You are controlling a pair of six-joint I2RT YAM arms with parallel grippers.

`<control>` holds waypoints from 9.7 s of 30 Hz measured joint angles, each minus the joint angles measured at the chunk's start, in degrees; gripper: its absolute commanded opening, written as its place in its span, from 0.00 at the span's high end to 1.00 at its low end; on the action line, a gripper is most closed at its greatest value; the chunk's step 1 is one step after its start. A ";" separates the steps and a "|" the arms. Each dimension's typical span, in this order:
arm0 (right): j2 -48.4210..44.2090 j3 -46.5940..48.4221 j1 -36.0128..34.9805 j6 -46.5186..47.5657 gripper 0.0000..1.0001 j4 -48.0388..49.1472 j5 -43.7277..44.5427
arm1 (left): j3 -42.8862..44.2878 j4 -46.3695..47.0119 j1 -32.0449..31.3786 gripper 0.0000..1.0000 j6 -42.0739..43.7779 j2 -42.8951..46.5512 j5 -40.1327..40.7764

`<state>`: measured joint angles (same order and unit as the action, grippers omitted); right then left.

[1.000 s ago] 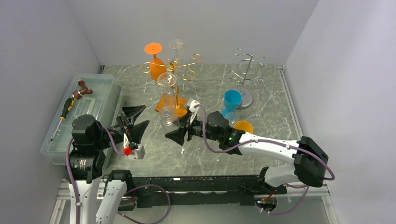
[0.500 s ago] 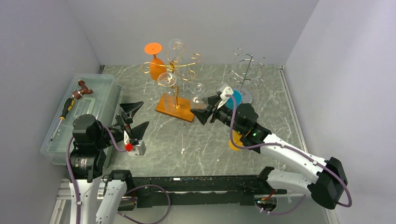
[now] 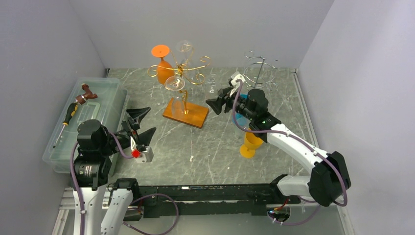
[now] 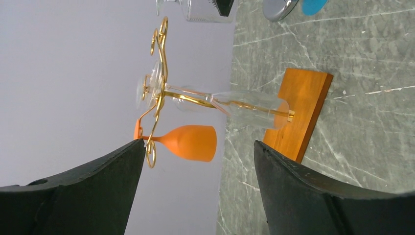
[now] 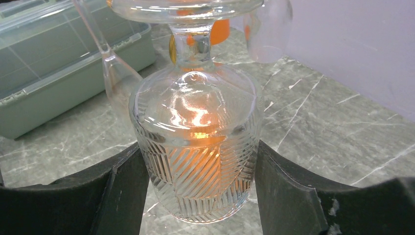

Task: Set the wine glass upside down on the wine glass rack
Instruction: Turn the wine glass upside down at the wine rack, then move the wine rack to the center of the board.

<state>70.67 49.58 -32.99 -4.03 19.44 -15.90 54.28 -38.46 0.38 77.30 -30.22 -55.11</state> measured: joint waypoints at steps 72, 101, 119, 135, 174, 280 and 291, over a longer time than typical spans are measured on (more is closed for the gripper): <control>20.52 14.80 1.81 3.58 0.73 6.32 -14.64 | -1.57 -0.39 0.00 0.15 3.06 -2.03 2.49; 16.92 8.35 0.92 5.07 0.75 11.23 -16.72 | -1.57 -0.39 0.00 0.15 3.06 -2.03 2.49; 14.69 2.49 1.07 1.05 0.71 20.06 -15.39 | -1.57 -0.39 0.00 0.15 3.06 -2.03 2.51; 15.91 0.55 1.29 -3.37 0.04 24.46 -11.21 | -1.57 -0.37 0.00 0.15 3.06 -1.86 2.51; 0.92 30.18 5.18 -5.05 0.15 -26.05 5.11 | -1.57 11.61 -0.07 0.28 -28.20 -6.16 9.81; 49.96 76.63 14.93 -36.94 0.87 -36.65 -23.41 | 38.82 21.53 6.95 0.83 -118.07 -66.47 3.43; 53.46 79.91 16.00 -39.17 0.84 -34.18 -23.58 | 46.99 21.46 6.47 0.84 -118.05 -72.98 5.66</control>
<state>124.14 129.49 -16.99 -43.20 -14.74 -39.48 101.27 -16.99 6.85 -40.75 -103.20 -49.45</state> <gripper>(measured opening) 0.150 0.197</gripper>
